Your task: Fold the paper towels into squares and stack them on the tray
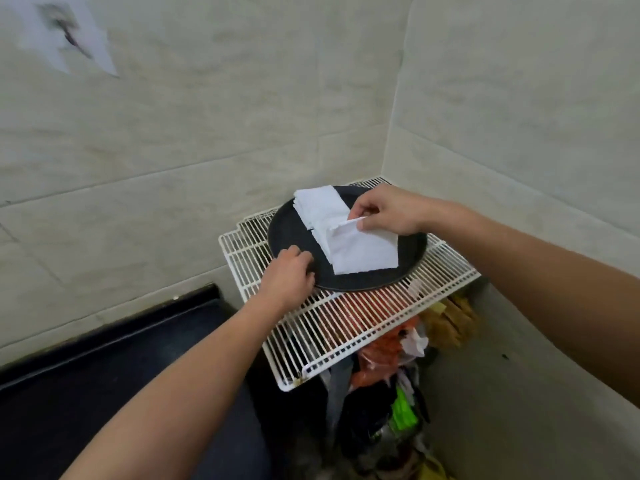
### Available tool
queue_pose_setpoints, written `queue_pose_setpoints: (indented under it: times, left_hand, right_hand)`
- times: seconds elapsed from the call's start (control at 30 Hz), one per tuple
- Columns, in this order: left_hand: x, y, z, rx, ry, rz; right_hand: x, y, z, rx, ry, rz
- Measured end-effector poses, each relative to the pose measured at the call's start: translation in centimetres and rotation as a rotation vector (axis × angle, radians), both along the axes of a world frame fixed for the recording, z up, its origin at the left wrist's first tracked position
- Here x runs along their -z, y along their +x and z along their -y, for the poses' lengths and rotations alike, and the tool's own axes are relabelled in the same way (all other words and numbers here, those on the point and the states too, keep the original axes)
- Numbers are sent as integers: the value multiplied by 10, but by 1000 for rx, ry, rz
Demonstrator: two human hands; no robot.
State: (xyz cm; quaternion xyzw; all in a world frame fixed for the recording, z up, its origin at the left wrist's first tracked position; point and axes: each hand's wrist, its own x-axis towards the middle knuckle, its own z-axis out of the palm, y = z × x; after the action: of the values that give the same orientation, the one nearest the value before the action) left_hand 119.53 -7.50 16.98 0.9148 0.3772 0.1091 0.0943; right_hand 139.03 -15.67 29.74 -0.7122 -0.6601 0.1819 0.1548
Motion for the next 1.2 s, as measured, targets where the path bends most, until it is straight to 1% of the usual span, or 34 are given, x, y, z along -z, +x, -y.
queue_pose_setpoints:
  times: [0.07,0.1,0.13,0.23,0.27,0.3,0.33,0.4,0.5,0.6,0.7,0.83,0.97,1.0,1.07,1.13,1.2]
  left_hand:
    - [2,13,0,-43,-39,-19]
    - [3,17,0,-50,-80,14]
    - [2,22,0,-66,-170,107]
    - [-11,39,-2,-174,-629,568]
    - [-17,45,-3,-201,-757,690]
    - [-21,50,-5,-219,-835,763]
    - [-23,55,-7,-223,-869,793]
    - [-24,63,-11,-242,-851,791]
    - [-18,73,-18,-328,-791,795]
    - [-13,81,-23,-401,-844,849]
    - [-10,84,-31,-449,-852,828]
    - [-3,86,-36,-475,-809,793]
    - [4,84,-38,-474,-782,797]
    - [6,83,-38,-471,-753,778]
    - [10,82,-39,-448,-601,684]
    - [13,79,-39,-377,-366,542]
    - [16,75,-42,-227,-120,413]
  right_hand:
    - [1,15,-19,-57,-31,-3]
    - [2,20,-27,-81,-50,-1]
    - [3,24,-34,-104,-70,-3]
    - [6,36,-57,-157,-120,-19]
    - [7,38,-64,-162,-137,-34]
    - [10,42,-71,-162,-152,-57]
    - [12,45,-77,-159,-165,-78]
    - [18,54,-89,-152,-182,-122]
    - [28,68,-106,-112,-178,-181]
    - [40,77,-124,-35,-152,-217]
    - [58,81,-139,6,-158,-227]
    - [82,82,-148,-10,-142,-237]
    - [106,85,-153,-30,-58,-229]
    - [113,85,-153,-24,-31,-213]
    - [120,83,-148,3,24,-131]
    - [121,81,-140,41,150,53]
    - [121,81,-130,65,331,187]
